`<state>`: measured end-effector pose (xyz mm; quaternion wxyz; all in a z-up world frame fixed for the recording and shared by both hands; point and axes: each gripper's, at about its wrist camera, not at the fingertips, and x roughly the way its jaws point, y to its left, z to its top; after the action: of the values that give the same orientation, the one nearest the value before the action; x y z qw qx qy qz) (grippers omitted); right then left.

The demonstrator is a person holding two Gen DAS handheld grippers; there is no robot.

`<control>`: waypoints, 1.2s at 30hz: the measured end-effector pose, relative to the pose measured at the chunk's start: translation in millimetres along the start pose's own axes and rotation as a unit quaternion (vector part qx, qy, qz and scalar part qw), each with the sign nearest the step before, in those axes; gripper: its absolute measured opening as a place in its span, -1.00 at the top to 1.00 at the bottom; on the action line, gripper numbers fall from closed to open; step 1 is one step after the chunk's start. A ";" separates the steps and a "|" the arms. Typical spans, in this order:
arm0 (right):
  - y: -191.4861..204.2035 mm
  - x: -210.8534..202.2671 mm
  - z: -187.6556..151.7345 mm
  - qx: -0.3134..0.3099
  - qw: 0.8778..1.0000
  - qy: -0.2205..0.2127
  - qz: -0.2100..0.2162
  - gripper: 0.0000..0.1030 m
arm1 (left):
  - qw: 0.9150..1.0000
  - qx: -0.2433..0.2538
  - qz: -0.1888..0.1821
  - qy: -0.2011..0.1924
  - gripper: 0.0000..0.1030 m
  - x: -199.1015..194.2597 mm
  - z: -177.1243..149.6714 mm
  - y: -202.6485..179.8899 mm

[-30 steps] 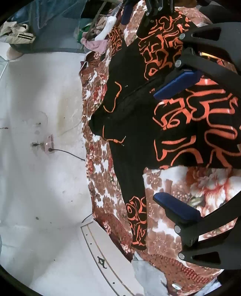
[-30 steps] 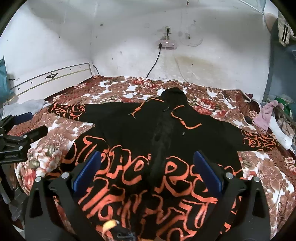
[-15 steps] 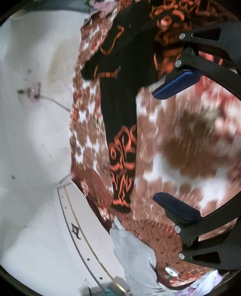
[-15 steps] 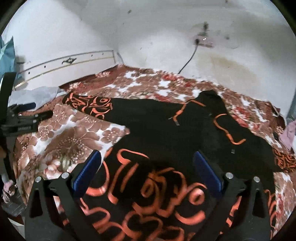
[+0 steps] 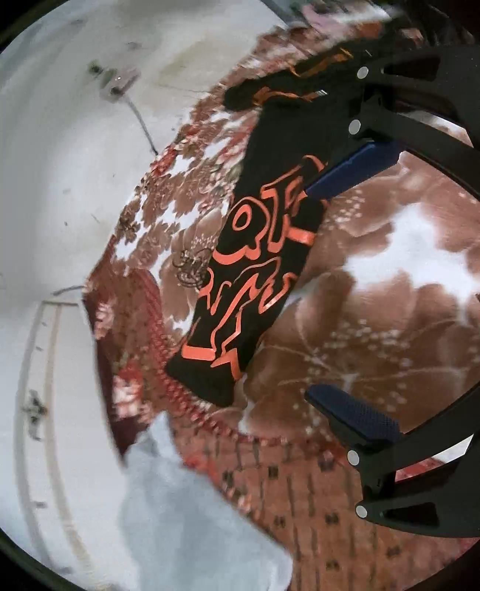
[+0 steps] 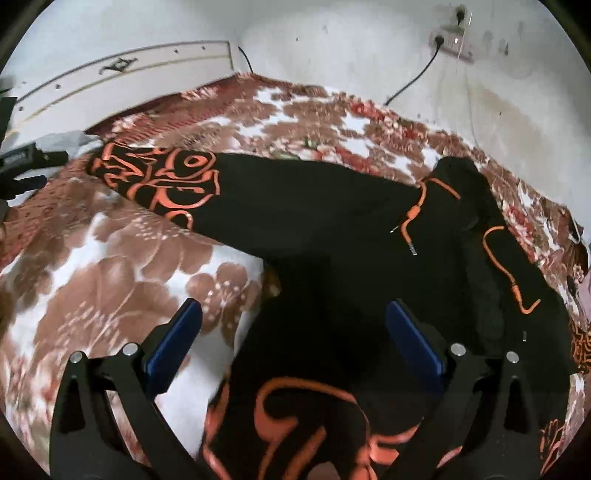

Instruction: Fold large clothes

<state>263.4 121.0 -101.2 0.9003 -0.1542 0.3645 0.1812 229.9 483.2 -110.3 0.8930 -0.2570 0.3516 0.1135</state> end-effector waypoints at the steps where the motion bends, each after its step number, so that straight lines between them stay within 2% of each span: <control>1: 1.9 8.2 2.3 0.002 1.000 0.004 -0.001 -0.91 | 1.000 -0.018 -0.011 0.005 -0.89 7.0 6.0 8.8; 4: 7.9 29.7 8.4 0.010 1.000 0.016 -0.003 -0.91 | 0.996 -0.078 -0.047 0.011 -0.89 27.2 22.4 37.0; 8: 23.3 52.1 16.2 -0.001 0.999 0.024 -0.024 -0.91 | 0.990 -0.118 -0.079 0.006 -0.58 50.4 38.7 62.6; 11: 39.6 64.0 18.0 -0.018 0.999 0.021 -0.035 -0.91 | 0.990 -0.125 -0.069 0.020 -0.30 74.6 47.2 74.2; 13: 46.7 71.0 17.1 -0.021 0.999 0.023 -0.027 -0.91 | 0.987 -0.139 -0.069 0.029 -0.21 88.5 49.3 81.9; 14: 48.7 73.5 17.3 -0.020 0.999 0.024 -0.025 -0.91 | 0.986 -0.145 -0.074 0.032 -0.19 93.9 50.2 84.2; 17: 55.4 83.1 15.7 -0.022 0.999 0.026 -0.019 -0.91 | 0.987 -0.146 -0.050 0.048 -0.21 111.0 49.4 84.5; 19: 57.5 91.4 12.9 -0.019 0.999 0.031 -0.013 -0.91 | 0.990 -0.131 -0.036 0.043 -0.15 116.4 52.1 79.0; 21: 59.0 99.1 10.1 -0.015 0.999 0.041 -0.004 -0.91 | 0.992 -0.115 -0.013 0.041 0.55 120.1 57.1 76.9; 23: 59.3 102.6 7.8 -0.015 0.999 0.047 0.005 -0.91 | 0.994 -0.099 -0.002 0.056 0.66 123.8 62.0 77.7; 26: 55.6 105.0 8.8 -0.004 0.998 0.049 0.031 -0.93 | 0.997 -0.053 0.002 0.051 0.75 108.5 74.6 64.0; 30: 61.0 98.9 11.3 -0.014 0.998 0.034 0.051 -0.91 | 1.000 -0.002 -0.011 0.013 0.75 62.4 98.1 21.1; 35: 69.9 82.1 18.8 -0.039 0.999 -0.018 0.010 -0.91 | 0.997 0.077 -0.004 -0.013 0.75 22.9 117.5 -54.9; 36: 70.1 84.7 20.8 -0.042 0.999 -0.019 0.015 -0.91 | 0.996 0.092 -0.004 -0.021 0.76 13.7 120.1 -71.9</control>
<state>301.8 209.8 -157.5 0.8971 -0.1830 0.3412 0.2130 335.9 487.7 -17.9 0.9205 -0.1725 0.3409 0.0825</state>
